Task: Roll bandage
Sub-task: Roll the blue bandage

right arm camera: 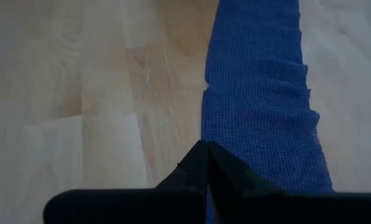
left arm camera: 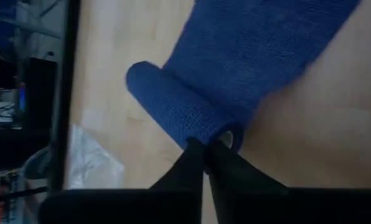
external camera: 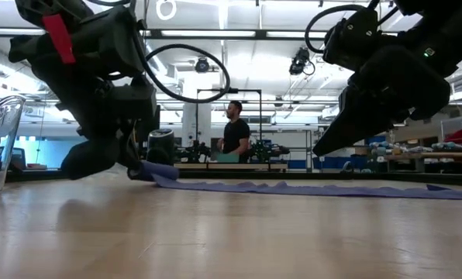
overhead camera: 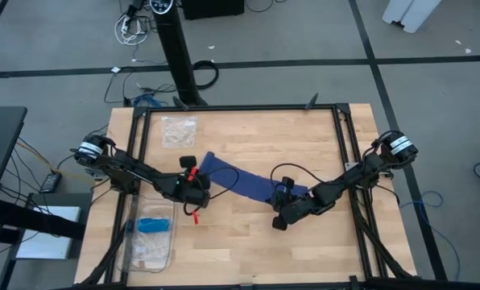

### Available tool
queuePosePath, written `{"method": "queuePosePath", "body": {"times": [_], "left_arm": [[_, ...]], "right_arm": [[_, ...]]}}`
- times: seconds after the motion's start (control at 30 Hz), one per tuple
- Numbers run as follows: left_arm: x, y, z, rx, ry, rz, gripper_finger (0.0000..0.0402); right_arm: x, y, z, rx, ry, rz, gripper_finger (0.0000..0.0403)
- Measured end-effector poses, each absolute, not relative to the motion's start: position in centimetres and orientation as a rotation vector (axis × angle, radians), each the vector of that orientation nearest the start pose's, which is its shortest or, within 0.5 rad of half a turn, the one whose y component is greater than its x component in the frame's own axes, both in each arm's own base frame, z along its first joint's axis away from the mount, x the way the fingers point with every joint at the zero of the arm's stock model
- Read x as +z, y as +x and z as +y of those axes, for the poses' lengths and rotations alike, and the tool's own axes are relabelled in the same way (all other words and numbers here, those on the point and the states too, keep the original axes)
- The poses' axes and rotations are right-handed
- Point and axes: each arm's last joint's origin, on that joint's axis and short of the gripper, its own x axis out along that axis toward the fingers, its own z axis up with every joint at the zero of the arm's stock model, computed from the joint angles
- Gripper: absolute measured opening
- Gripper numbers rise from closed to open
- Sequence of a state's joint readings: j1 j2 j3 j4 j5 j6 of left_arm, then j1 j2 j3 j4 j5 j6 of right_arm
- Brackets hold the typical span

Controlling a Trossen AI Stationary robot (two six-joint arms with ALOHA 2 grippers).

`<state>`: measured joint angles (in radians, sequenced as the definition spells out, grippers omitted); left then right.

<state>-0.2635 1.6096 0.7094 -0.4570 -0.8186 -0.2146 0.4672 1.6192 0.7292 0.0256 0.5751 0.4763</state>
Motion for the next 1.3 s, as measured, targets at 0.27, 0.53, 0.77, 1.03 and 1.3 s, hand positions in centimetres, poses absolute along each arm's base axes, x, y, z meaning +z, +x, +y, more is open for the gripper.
{"method": "queuePosePath", "body": {"times": [0.27,0.53,0.77,1.03,1.3], "left_arm": [[13.7,24.6,-6.0,0.605,0.761,1.041,0.0004],[17.1,26.1,-9.9,0.593,1.043,0.886,0.0002],[19.1,26.4,-13.7,0.559,1.21,0.752,0.0001],[20.5,26.6,-16.5,0.519,1.255,0.636,0.0001],[20.7,26.5,-16.9,0.508,1.262,0.621,0.0001]], "right_arm": [[14.8,26.9,12.5,-0.263,0.034,0.65,0.001],[16.2,27.7,12.8,-0.366,0.009,0.445,0.0018],[18.4,28.8,13.0,-0.374,-0.022,0.243,0.0004],[19.7,30.3,10.6,-0.387,0.038,0.14,0.0002],[20.3,30.3,10.6,-0.419,0.028,0.089,0.0002]]}}
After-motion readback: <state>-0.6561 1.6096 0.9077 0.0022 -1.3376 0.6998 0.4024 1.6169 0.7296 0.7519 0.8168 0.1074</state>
